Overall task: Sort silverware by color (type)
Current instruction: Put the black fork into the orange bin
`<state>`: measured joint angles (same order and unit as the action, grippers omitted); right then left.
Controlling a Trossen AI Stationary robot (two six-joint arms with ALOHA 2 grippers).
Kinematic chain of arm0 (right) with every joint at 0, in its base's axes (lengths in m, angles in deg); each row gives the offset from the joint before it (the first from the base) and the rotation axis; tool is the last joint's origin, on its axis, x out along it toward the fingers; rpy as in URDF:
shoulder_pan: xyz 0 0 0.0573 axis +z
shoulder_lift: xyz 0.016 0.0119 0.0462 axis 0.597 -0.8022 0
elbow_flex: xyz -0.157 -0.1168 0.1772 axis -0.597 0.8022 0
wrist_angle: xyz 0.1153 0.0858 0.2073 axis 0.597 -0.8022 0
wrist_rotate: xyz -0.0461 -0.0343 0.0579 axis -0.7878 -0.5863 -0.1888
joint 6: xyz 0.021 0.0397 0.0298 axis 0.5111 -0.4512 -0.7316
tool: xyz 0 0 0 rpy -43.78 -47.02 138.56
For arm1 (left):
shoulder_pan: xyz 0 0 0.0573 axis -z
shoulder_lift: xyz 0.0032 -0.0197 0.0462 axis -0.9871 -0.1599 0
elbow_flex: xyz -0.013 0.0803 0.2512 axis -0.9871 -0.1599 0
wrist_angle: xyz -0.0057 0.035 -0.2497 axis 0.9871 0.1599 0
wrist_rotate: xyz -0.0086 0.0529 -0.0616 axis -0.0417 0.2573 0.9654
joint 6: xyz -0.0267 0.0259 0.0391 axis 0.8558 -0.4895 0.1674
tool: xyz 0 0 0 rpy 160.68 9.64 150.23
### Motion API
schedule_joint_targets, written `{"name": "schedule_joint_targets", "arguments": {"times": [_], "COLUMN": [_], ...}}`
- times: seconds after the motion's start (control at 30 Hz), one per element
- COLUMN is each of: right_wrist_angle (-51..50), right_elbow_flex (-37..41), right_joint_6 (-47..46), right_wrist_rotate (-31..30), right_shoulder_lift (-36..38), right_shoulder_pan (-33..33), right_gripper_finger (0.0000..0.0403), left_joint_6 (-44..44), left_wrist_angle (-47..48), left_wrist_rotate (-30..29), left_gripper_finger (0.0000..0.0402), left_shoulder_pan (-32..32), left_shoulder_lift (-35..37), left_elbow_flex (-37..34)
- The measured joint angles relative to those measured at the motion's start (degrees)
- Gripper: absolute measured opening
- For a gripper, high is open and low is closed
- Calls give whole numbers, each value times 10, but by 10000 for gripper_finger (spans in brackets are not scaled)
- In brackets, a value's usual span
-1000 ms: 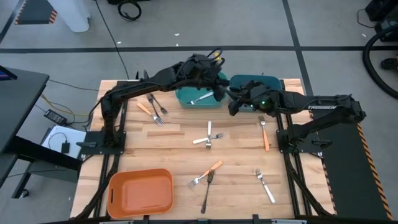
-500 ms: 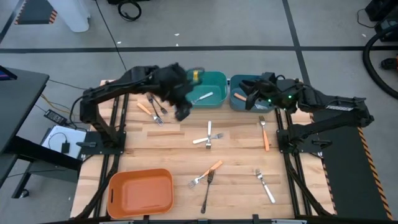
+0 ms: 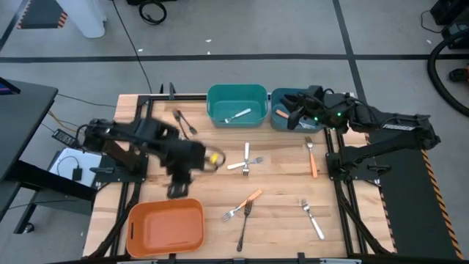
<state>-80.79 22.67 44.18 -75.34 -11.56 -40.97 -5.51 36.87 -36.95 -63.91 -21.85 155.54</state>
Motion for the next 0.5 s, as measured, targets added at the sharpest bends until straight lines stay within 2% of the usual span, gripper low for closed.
{"name": "schedule_joint_targets", "arguments": {"times": [0.2,0.5], "right_wrist_angle": [-1,0], "right_elbow_flex": [0,0], "right_joint_6": [-32,-78], "right_wrist_rotate": [0,1], "right_shoulder_lift": [-14,-14], "right_shoulder_pan": [0,1], "right_gripper_finger": [119,119], "left_joint_6": [59,79], "left_wrist_angle": [1,1], "left_wrist_rotate": [9,-29], "left_gripper_finger": [9,11], "left_shoulder_pan": [91,142], "left_shoulder_lift": [0,-9], "left_elbow_flex": [0,0]}}
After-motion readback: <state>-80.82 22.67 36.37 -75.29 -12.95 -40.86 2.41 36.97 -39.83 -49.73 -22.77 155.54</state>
